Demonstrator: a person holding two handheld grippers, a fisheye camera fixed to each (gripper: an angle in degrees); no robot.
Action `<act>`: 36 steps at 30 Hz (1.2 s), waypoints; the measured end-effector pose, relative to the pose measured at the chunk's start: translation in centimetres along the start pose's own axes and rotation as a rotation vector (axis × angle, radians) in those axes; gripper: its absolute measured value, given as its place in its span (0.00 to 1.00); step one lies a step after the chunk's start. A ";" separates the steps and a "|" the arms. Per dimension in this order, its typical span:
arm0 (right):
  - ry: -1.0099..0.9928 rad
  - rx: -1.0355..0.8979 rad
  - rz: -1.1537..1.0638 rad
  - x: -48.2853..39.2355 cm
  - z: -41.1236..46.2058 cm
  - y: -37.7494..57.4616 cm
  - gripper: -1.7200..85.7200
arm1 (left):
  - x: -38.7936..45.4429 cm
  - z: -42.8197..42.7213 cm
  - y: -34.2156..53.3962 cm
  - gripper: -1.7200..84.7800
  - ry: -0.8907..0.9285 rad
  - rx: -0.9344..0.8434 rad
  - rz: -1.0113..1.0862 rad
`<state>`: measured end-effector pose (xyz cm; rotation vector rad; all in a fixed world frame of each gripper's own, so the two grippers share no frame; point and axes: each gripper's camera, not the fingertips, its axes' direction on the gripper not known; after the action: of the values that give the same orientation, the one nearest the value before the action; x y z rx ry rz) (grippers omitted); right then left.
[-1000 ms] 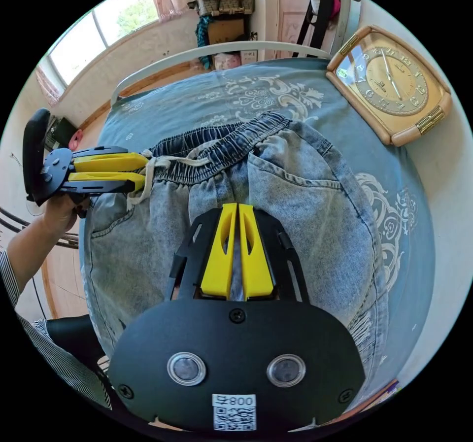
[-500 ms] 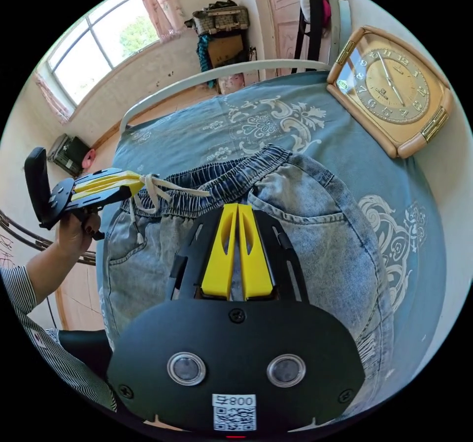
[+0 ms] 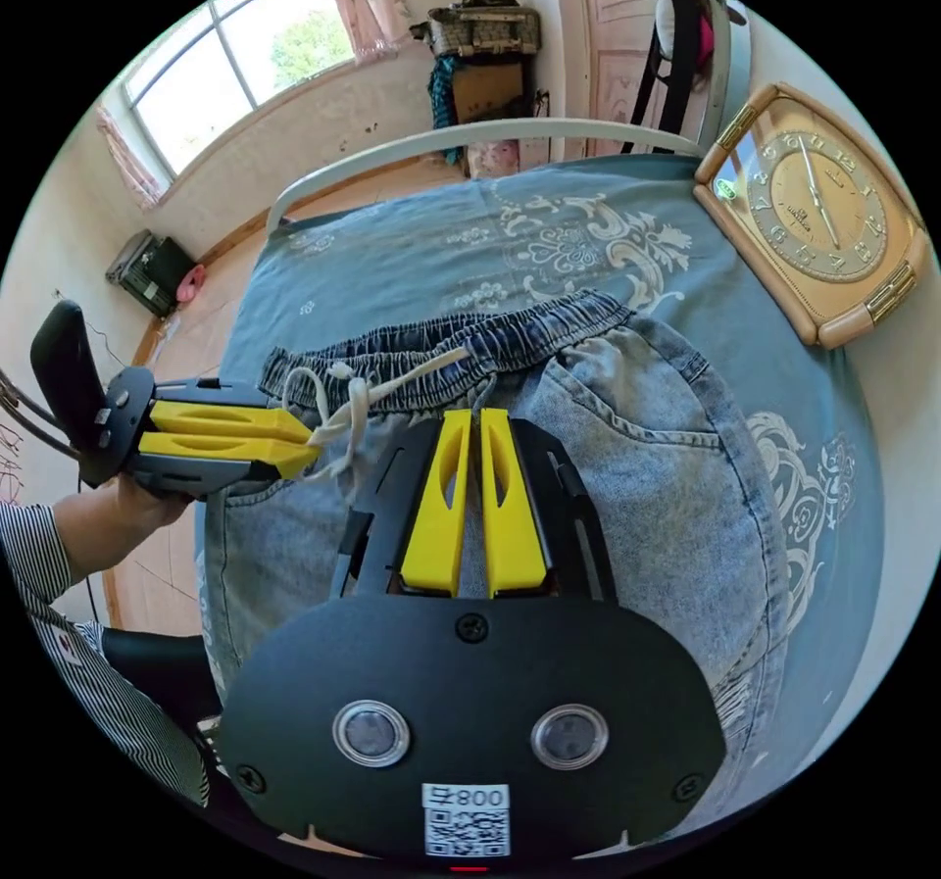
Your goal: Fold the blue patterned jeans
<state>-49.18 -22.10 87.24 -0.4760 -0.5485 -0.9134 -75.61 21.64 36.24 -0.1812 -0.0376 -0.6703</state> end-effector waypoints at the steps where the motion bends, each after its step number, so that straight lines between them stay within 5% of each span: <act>1: -0.008 0.013 0.008 0.2 -0.2 -0.1 0.05 | 0.0 0.3 -0.3 0.03 -0.011 -0.011 0.000; 5: -0.095 -0.060 0.080 2.9 2.1 -0.3 0.06 | -0.6 3.7 -0.5 0.03 -0.069 -0.202 -0.020; 12: 0.017 0.094 0.071 3.3 -2.3 0.4 0.03 | 0.6 3.7 -1.7 0.04 -0.153 -0.206 0.034; 15: 0.068 -0.070 0.078 4.4 1.4 -0.8 0.03 | 0.4 3.7 -2.3 0.04 -0.137 -0.204 0.024; 26: 0.036 -0.093 0.185 7.7 0.5 -0.5 0.02 | 1.7 3.7 -5.1 0.03 -0.195 -0.193 0.060; 32: 0.017 -0.038 0.171 6.6 -6.4 6.1 0.02 | 2.6 -1.7 -5.5 0.03 -0.123 -0.062 0.053; 36: 0.001 -0.095 0.176 3.6 -6.8 13.0 0.02 | 3.7 -0.6 -4.7 0.03 -0.071 -0.154 0.054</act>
<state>-34.92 -21.46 82.27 -0.6004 -0.4558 -0.7734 -75.62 15.65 36.72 -0.3533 -0.0488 -0.6128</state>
